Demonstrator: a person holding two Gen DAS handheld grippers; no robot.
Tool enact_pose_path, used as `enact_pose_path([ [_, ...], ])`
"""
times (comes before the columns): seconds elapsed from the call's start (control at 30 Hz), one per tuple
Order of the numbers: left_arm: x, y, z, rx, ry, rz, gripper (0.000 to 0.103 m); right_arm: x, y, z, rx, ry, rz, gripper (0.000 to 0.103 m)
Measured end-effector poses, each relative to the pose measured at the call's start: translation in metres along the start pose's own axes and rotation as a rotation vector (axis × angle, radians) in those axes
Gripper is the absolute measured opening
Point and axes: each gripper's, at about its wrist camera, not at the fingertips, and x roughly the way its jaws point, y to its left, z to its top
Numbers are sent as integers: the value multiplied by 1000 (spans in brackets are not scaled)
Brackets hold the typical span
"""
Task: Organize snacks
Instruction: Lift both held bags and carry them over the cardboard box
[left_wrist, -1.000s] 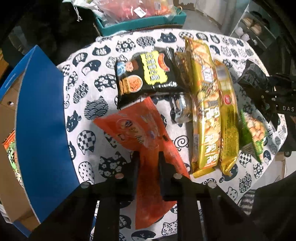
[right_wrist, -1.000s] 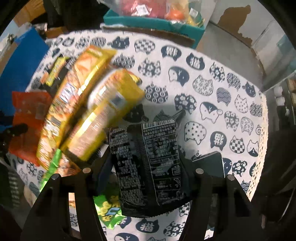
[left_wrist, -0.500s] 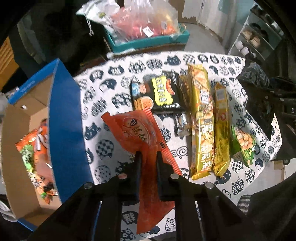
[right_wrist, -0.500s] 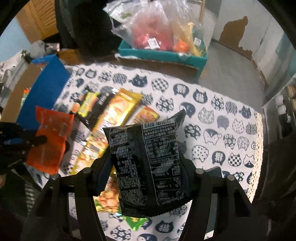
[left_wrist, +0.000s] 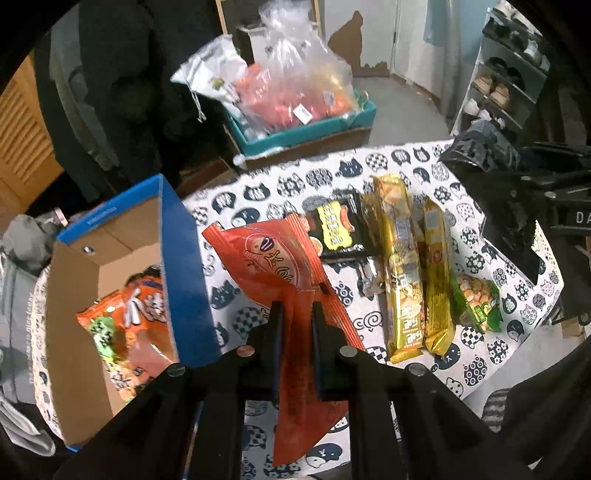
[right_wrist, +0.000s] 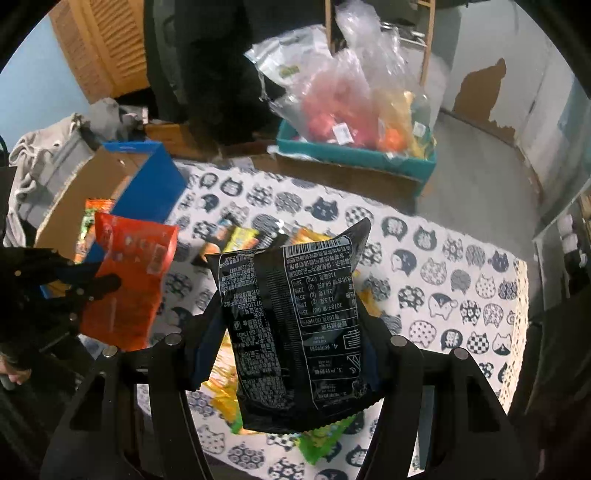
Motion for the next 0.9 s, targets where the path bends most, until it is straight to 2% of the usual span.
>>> enact_pose_path([
  [0.3,-32,23,1,-16,-79,35,13,-12,33,21,-29,-46,35,62],
  [0.9,-67,89,-14,-131,-149,99,13,-4,105,59,-106,-64,116,62],
])
